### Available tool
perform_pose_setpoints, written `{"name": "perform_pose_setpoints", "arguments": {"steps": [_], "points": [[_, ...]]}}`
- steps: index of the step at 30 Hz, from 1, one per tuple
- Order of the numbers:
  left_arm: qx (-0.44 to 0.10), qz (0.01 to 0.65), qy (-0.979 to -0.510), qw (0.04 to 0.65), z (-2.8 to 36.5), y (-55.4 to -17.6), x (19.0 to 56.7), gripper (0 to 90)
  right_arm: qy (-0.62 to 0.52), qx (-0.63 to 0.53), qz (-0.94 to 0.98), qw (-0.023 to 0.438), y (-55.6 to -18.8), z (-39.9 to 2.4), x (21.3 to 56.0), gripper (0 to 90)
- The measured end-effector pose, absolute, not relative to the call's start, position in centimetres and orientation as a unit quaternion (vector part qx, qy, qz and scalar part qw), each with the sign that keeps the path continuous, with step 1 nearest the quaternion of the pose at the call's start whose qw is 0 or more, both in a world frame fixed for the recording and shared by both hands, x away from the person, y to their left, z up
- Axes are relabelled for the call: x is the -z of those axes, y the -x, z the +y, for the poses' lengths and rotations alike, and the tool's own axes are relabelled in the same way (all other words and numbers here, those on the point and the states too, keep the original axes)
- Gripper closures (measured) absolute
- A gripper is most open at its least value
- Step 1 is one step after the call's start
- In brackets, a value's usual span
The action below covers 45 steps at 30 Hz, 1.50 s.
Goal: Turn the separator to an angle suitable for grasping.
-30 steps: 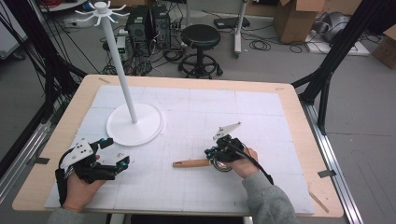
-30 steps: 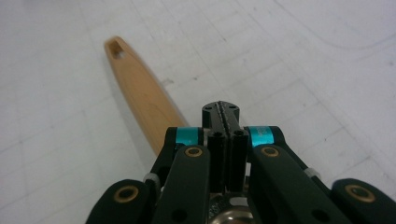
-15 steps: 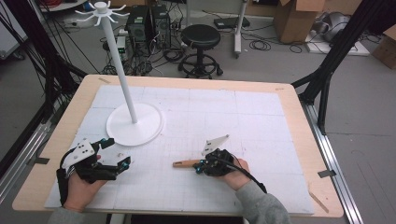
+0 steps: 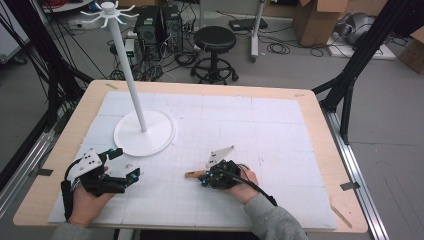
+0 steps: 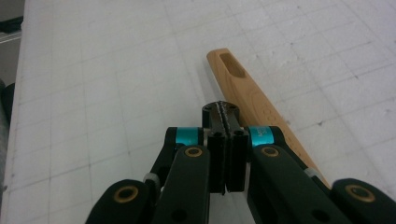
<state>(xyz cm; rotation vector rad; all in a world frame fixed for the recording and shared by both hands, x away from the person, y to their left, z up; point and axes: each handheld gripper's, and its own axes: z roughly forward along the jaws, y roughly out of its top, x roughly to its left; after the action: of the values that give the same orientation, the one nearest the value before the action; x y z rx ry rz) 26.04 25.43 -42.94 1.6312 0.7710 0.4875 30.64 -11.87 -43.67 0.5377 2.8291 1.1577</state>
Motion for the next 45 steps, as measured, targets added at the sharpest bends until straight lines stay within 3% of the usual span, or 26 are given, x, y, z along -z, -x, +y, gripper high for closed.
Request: {"name": "perform_pose_setpoints", "arguments": {"steps": [11,37,45], "points": [[-0.209,0.335,-0.704,0.59,25.7,-25.7,43.0,1.7,-0.173,-0.369,0.912,0.043,-31.6,-10.1,43.8,90.0],[-0.212,0.337,-0.704,0.588,26.1,-25.1,43.0,1.7,-0.219,-0.371,0.901,0.051,-33.8,-9.8,43.8,90.0],[-0.21,0.338,-0.705,0.587,26.2,-25.3,43.1,1.7,-0.23,-0.364,0.902,0.032,-34.0,-9.8,43.6,90.0]]}}
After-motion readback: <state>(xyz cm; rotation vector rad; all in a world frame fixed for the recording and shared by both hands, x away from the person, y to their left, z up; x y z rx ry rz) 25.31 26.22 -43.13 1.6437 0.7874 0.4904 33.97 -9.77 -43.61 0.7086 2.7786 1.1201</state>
